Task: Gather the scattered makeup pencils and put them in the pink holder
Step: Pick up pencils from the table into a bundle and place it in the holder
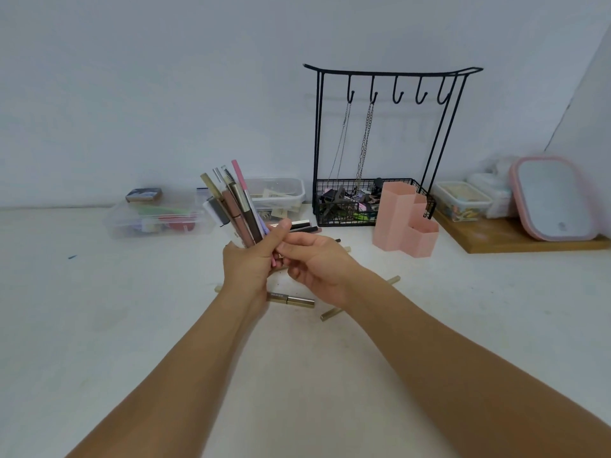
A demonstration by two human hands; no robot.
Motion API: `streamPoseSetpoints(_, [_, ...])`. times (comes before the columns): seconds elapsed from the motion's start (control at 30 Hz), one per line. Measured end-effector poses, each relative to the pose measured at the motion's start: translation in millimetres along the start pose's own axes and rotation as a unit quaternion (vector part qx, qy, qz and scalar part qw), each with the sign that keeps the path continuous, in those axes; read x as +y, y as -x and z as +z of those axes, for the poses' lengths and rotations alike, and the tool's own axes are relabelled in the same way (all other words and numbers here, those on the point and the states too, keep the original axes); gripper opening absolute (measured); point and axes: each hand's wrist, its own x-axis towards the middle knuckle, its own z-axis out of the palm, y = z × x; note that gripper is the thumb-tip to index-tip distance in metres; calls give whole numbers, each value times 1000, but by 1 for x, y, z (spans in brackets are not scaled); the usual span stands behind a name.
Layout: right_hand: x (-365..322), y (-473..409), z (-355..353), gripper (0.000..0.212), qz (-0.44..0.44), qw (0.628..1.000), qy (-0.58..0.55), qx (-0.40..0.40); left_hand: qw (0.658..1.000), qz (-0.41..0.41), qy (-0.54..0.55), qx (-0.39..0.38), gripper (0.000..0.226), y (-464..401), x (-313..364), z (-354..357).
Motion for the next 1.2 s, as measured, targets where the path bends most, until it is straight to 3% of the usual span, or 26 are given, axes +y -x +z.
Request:
streamPoseSetpoints(0.3, [-4, 3, -5, 14, -24, 995, 90, 20, 1000, 2, 1, 23, 28, 4, -2, 4])
streamPoseSetpoints(0.47, [-19, 10, -10, 13, -102, 956, 275, 31, 996, 21, -91, 2, 20, 8, 0, 3])
streamPoseSetpoints(0.57, [-42, 11, -18, 28, -95, 941, 324, 18, 986, 72, -149, 0, 22, 10, 4, 4])
streamPoseSetpoints(0.67, [-52, 14, -19, 60, -59, 975, 203, -63, 946, 188, -251, -79, 13, 13, 3, 8])
streamPoseSetpoints(0.7, [-50, 17, -14, 62, -76, 976, 194, -65, 920, 237, -287, -121, 23, 17, 4, 12])
streamPoseSetpoints(0.8, [-35, 27, 10, 37, -141, 977, 145, 74, 868, 307, -343, -184, 45, 24, 4, 19])
streamPoseSetpoints(0.87, [-23, 31, 14, 32, -153, 971, 81, 164, 856, 287, -390, -180, 33, 31, 6, 24])
streamPoseSetpoints(0.93, [-21, 37, 10, 32, -136, 969, 45, 203, 844, 261, -440, -162, 20, 42, 5, 30])
streamPoseSetpoints(1.0, [-26, 45, 1, 20, -136, 963, 15, 232, 890, 179, -390, -153, 35, 49, 3, 38])
streamPoseSetpoints(1.07, [-40, 55, -9, 14, -143, 957, -34, 250, 936, 59, -289, -194, 62, 53, 5, 47])
streamPoseSetpoints(1.13, [-58, 66, -34, 17, -179, 944, -46, 275, 925, 12, -281, -254, 78, 53, 6, 53])
streamPoseSetpoints(1.2, [-73, 77, -68, 28, -220, 917, 35, 331, 915, 19, -295, -276, 75, 49, 7, 54])
